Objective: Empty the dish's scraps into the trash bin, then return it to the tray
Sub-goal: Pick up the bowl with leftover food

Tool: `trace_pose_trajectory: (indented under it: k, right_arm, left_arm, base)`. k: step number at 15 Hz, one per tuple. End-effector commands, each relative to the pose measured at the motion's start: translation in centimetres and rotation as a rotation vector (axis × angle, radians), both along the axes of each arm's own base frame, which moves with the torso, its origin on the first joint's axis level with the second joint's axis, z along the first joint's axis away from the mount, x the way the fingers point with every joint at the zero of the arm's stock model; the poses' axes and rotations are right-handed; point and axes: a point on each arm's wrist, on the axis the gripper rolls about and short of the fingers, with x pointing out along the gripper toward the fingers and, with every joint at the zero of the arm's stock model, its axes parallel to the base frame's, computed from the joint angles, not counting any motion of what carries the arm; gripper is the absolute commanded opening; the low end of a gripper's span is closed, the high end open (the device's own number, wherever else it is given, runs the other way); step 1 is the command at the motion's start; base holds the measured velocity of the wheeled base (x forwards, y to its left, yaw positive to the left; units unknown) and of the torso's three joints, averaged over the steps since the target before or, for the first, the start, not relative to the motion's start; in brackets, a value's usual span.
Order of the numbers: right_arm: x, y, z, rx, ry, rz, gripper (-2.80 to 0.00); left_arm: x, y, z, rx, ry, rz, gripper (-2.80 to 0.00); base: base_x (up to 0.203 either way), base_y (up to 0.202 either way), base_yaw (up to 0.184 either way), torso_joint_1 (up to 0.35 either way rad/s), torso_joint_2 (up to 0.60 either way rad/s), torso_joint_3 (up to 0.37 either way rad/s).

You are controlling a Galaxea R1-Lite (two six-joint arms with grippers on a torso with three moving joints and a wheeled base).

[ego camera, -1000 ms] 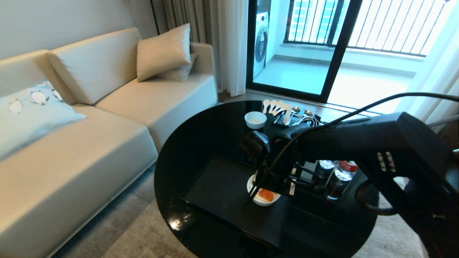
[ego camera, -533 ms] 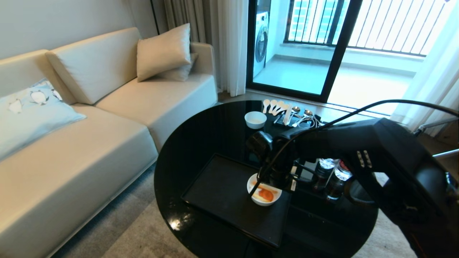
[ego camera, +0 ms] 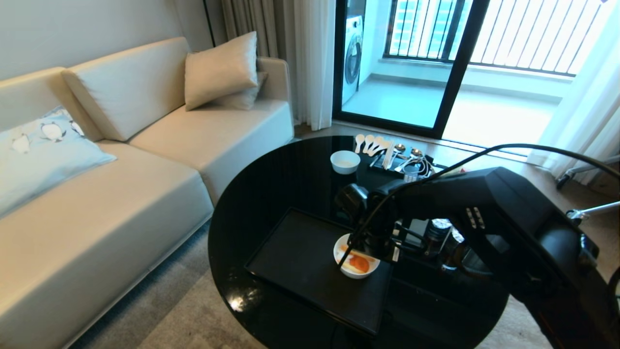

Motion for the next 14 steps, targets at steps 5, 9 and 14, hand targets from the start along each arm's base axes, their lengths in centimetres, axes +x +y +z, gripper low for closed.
trace_pose_trajectory:
  k: [5,9,14]
  right_arm:
    - [0.8,-0.3,-0.7,0.000,0.000,-0.019,0.00]
    - [0.9,-0.3,-1.3,-0.008,0.011,-0.022,-2.80]
    - [1.2,-0.1,-2.4,-0.006,0.008,-0.021,-2.80]
  left_arm:
    - [0.0,0.0,0.0,-0.001,-0.001,0.001,-2.80]
    - [0.0,0.0,0.0,-0.001,-0.001,0.001,-2.80]
    - [0.0,0.0,0.0,-0.001,-0.001,0.001,-2.80]
  base:
    - [0.000,0.000,0.000,0.000,0.00,0.000]
    - [0.000,0.000,0.000,0.000,0.00,0.000]
    - [0.000,0.000,0.000,0.000,0.00,0.000]
